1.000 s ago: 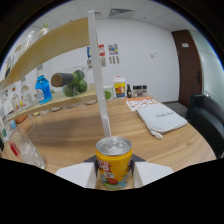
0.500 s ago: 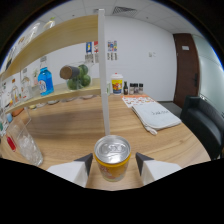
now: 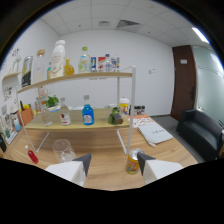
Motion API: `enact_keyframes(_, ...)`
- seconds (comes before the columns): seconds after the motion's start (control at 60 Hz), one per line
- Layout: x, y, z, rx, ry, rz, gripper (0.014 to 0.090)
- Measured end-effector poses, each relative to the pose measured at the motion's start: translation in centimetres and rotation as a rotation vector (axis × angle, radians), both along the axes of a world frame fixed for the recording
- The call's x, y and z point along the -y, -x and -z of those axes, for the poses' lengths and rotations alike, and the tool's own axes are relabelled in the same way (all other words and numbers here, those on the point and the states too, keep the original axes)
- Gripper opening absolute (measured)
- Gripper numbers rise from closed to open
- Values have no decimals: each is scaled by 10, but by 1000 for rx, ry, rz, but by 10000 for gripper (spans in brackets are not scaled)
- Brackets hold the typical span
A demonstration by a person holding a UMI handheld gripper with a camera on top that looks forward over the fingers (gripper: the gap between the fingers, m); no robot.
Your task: Make me a cup of Vodka Sunrise.
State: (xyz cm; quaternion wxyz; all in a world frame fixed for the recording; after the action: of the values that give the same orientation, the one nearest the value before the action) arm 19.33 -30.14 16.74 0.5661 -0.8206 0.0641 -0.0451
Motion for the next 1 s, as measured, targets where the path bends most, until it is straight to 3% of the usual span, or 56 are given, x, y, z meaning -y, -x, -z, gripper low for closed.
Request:
enact_keyframes(0.333,10,143,14,-71,2,-110,856)
enact_keyframes(0.6,-72,216,-48,-74,-122,-200,858)
enact_keyframes(0.783,-137,238,-52,-62,-117,-207,848)
enact_keyframes(0.867,-162,241,-44,-55,-91,-199,805)
enact_keyframes(1.0,-189,247,-26,-44,-45,-206,594)
